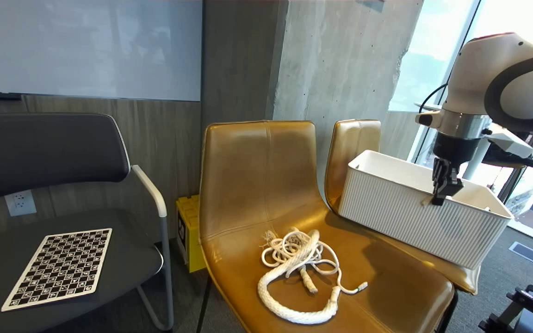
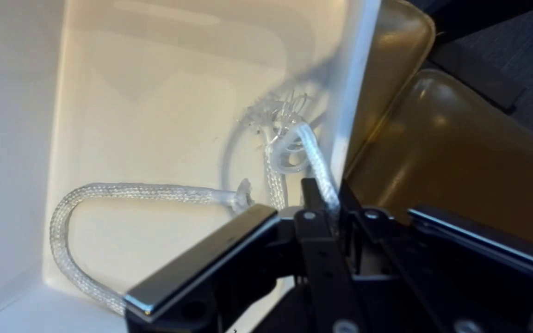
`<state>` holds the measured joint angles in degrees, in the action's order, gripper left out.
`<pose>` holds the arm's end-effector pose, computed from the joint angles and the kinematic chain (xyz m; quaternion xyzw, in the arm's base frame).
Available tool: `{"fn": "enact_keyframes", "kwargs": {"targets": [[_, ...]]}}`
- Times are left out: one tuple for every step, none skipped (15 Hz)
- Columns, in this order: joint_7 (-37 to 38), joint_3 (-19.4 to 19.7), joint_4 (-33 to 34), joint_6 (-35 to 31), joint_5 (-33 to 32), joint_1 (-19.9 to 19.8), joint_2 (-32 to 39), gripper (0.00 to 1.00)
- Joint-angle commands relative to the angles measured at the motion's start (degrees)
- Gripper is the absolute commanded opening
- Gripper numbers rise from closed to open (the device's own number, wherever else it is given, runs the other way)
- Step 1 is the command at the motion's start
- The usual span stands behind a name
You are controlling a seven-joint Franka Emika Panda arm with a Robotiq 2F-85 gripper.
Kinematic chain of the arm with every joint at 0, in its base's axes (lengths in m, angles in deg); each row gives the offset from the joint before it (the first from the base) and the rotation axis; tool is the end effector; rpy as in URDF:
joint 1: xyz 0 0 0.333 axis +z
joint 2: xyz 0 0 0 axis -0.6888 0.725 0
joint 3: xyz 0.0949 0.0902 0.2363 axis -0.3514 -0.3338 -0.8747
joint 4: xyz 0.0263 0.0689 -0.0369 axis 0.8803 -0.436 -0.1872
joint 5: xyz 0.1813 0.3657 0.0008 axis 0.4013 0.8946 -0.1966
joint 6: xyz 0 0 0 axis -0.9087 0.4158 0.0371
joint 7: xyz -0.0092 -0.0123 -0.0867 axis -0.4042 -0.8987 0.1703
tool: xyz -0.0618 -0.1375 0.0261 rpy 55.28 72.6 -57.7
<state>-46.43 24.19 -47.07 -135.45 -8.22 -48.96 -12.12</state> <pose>0.5643 -0.0807 0.1695 0.9468 0.3045 -0.0447 0.0942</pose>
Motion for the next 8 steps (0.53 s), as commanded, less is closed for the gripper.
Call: {"fn": "enact_keyframes", "kwargs": {"targets": [[-2.25,-0.47,0.42,0.52,0.81,-0.68,-0.81,0.38],[-2.52,-0.46,0.35,0.44,0.75,-0.73,-0.94,0.43],[-2.77,-0.46,0.43,0.48,0.77,-0.76,-1.04,0.50],[-2.98,-0.42,0.34,0.33,0.71,-0.78,-1.17,0.58],[-3.32,-0.36,0.25,0.33,0.69,-0.84,-1.39,0.64],[-3.60,-0.30,0.18,0.35,0.66,-0.90,-1.60,0.73],[-3.88,-0.24,0.16,0.40,0.67,-0.97,-1.79,0.79],[-4.15,-0.18,0.17,0.45,0.63,-1.03,-1.99,0.86]]}}
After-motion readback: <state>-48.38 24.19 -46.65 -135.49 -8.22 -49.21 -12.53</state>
